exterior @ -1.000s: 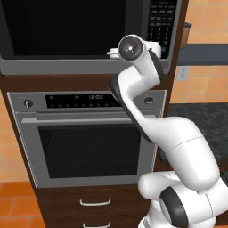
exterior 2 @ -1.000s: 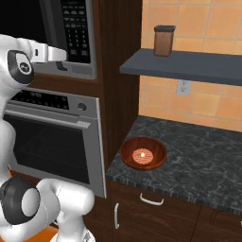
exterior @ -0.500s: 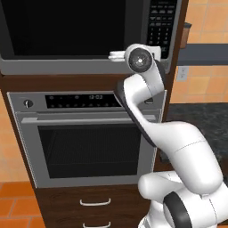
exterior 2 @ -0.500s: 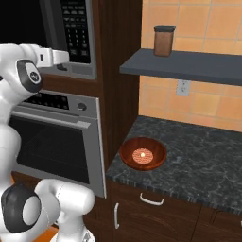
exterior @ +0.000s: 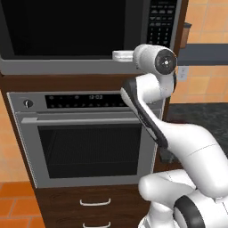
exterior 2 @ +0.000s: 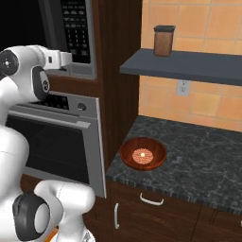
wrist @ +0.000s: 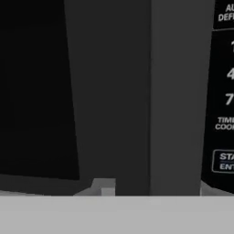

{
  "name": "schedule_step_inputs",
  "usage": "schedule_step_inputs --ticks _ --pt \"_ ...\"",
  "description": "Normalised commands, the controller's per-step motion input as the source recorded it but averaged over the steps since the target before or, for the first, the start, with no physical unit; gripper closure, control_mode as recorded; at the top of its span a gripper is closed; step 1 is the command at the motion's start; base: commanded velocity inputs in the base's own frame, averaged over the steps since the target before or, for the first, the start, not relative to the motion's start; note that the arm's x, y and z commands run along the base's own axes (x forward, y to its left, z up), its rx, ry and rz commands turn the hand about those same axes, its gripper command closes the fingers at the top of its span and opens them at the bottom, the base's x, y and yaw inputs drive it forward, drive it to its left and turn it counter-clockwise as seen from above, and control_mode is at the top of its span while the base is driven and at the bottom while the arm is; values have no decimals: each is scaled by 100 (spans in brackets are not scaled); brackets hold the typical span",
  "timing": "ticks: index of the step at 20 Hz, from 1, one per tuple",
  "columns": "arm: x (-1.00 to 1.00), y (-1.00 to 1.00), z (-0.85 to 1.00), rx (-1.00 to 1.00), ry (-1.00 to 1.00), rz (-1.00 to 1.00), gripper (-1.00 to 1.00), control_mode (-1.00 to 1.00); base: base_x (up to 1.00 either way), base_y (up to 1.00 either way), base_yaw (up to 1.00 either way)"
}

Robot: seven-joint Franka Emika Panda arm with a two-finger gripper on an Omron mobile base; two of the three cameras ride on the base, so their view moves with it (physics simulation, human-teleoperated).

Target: Open the microwave, place the bowl with waffle inside the microwave, then close the microwave door and turn it on.

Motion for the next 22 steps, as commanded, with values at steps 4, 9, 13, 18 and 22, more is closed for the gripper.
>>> schedule_step_inputs --ticks 4,9,13,18,22 --pt "-56 100 -23 -1 -3 22 100 -100 0 0 0" --pt "-72 100 -18 -13 -5 13 100 -100 0 0 0" --pt "-65 100 -1 -21 8 13 100 -100 0 0 0" --pt "-74 100 0 -31 24 15 100 -100 0 0 0" --pt "-91 100 0 -35 13 8 100 -100 0 0 0"
